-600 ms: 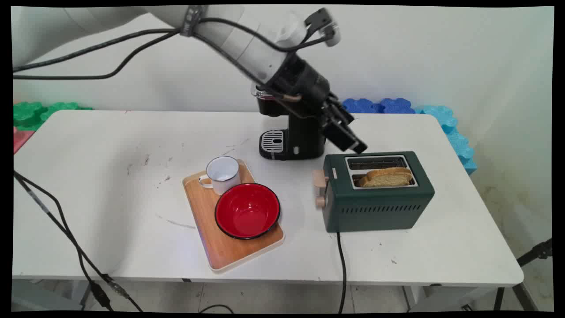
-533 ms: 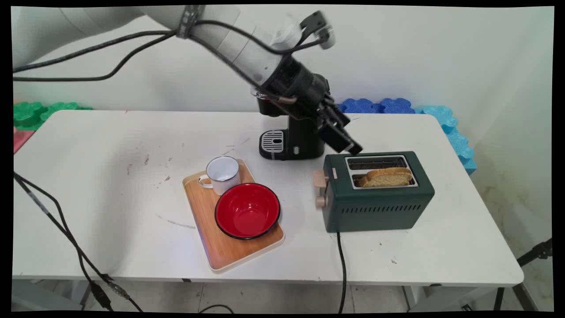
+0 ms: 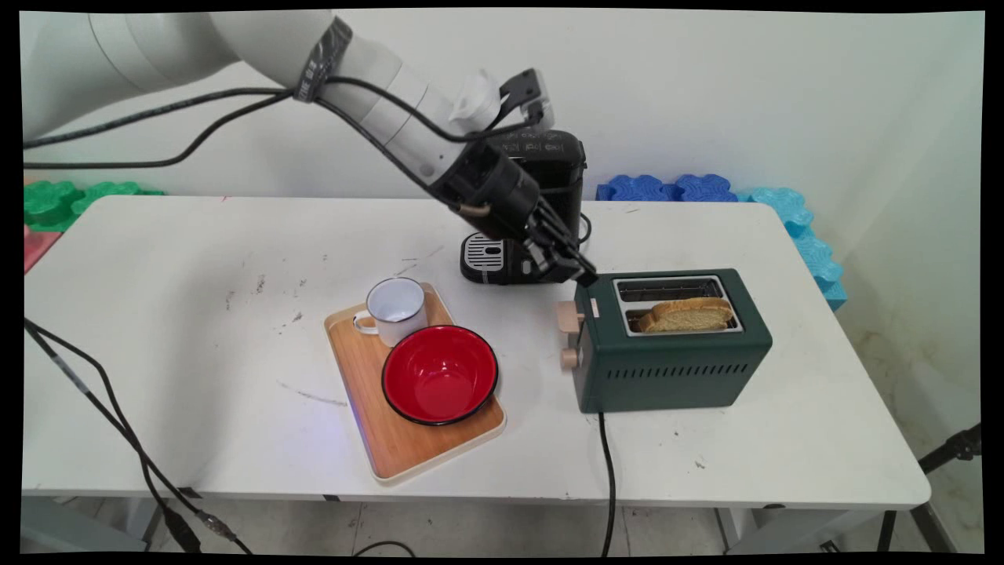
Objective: Press the toaster switch
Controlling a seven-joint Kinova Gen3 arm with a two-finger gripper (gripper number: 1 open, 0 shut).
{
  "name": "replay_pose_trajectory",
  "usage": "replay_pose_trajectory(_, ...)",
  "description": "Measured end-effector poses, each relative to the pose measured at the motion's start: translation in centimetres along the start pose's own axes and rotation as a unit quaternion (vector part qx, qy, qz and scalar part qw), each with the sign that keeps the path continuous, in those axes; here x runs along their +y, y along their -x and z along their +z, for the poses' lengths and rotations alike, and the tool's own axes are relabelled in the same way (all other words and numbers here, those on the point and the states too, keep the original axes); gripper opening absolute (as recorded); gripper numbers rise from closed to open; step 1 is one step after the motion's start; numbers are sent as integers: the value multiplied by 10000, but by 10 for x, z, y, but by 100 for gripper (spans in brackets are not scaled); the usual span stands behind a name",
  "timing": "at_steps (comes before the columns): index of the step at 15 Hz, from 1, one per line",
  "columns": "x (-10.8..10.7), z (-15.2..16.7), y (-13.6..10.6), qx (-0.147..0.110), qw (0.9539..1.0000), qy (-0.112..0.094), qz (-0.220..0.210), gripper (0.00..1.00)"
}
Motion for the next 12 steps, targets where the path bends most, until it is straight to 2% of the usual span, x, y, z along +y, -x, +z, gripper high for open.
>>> replay_pose_trajectory(12,-10,29,19,-199,9996,104,-162,0)
